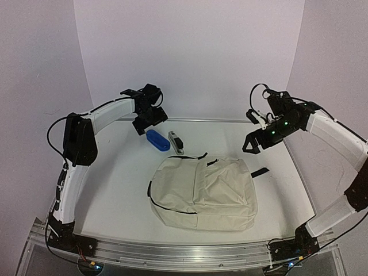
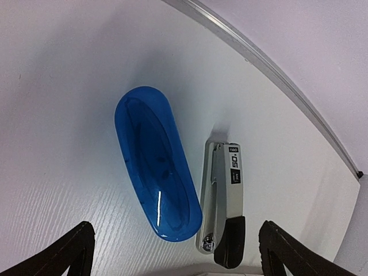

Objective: Pack the student bag
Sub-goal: Pick up the personal item from the center of the board.

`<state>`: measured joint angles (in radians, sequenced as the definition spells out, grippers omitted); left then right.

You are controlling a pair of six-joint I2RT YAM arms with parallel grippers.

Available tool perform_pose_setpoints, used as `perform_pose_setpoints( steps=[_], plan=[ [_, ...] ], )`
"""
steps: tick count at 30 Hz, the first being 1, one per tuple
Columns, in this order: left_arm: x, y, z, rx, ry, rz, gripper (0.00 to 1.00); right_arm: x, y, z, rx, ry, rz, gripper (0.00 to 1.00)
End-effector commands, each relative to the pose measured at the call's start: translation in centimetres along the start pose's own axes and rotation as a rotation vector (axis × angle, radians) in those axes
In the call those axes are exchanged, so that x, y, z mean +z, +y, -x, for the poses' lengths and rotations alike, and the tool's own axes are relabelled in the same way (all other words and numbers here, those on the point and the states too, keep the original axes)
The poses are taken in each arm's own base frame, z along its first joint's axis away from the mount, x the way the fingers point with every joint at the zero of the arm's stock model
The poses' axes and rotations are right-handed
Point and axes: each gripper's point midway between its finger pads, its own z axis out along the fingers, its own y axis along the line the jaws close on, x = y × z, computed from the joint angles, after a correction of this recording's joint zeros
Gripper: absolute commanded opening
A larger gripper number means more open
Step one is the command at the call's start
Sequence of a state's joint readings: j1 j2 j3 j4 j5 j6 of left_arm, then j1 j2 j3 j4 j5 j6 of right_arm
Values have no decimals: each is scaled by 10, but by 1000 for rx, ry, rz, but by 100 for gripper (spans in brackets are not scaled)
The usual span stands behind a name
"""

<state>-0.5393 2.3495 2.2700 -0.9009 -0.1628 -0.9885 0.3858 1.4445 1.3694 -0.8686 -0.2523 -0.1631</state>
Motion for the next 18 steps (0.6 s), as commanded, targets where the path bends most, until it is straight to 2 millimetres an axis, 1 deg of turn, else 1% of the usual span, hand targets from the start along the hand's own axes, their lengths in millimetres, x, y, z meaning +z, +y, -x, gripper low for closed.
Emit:
perform_pose_setpoints(
  steps=[1,4,6,10,14,18],
  plan=[
    [15,10,2,-76,66,3,100,4,-1,-2,-32,6,-5,98],
    [29,14,-4,-55,85,19,100,9,-3,-2,-24,22,-11,98],
    [39,21,-7,-46,93,40,100,13,-4,-2,-16,31,-12,98],
    [57,30,-9,-48,111,51,100,16,-7,0,-9,46,-9,98],
    [74,38,-10,-48,116,72,100,20,-7,-6,-27,93,2,98],
    [90,46,-16,-49,127,90,100,21,-6,-7,-46,112,12,98]
  ],
)
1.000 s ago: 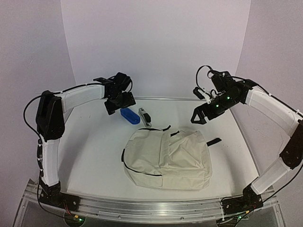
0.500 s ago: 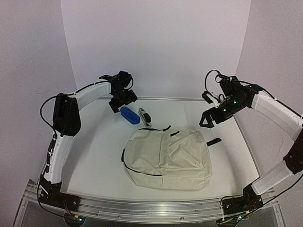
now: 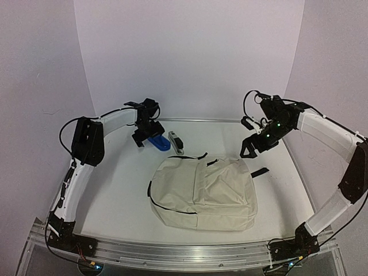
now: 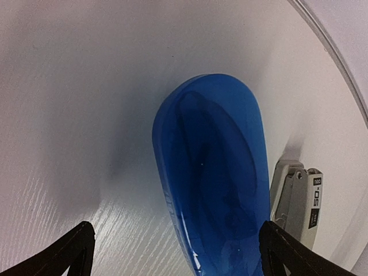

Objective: Pack the student bag
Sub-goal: Pick up the personal item from the center of the board.

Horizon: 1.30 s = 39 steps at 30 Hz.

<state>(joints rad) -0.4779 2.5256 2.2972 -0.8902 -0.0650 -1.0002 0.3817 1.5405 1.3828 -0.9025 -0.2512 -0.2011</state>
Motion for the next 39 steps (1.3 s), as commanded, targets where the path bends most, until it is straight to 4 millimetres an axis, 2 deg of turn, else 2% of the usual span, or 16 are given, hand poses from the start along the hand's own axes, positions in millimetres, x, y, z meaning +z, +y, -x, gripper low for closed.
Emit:
perform_pose_setpoints(
  steps=[1,8,12,14,19,23,27,30,32,36,39],
  plan=[
    [14,2,3,1,-2,7,100,-9,-1,8,-33,-1,1,98],
    [23,2,13,9,-11,-9,100,0,2,17,-24,21,39,98],
    [28,16,12,-11,17,31,99,2,2,27,-24,15,50,98],
    [25,24,7,-6,35,55,96,3,5,31,-18,12,69,98],
    [-5,43,-5,5,44,66,81,1,23,44,-3,-21,184,98],
    [-31,51,-13,22,59,50,68,0,35,56,14,-43,267,98],
    [-47,56,-23,25,93,32,55,-1,44,66,40,-56,329,98],
    [-67,43,-22,45,79,-46,46,-7,53,74,58,-75,391,98],
    [-87,23,-17,89,33,-133,45,-13,59,81,67,-94,426,98],
    [-158,-37,-9,187,-84,-351,45,-26,71,100,85,-148,468,98],
    [-204,-78,-14,228,-132,-514,45,-37,92,115,54,-202,483,98]
  ],
)
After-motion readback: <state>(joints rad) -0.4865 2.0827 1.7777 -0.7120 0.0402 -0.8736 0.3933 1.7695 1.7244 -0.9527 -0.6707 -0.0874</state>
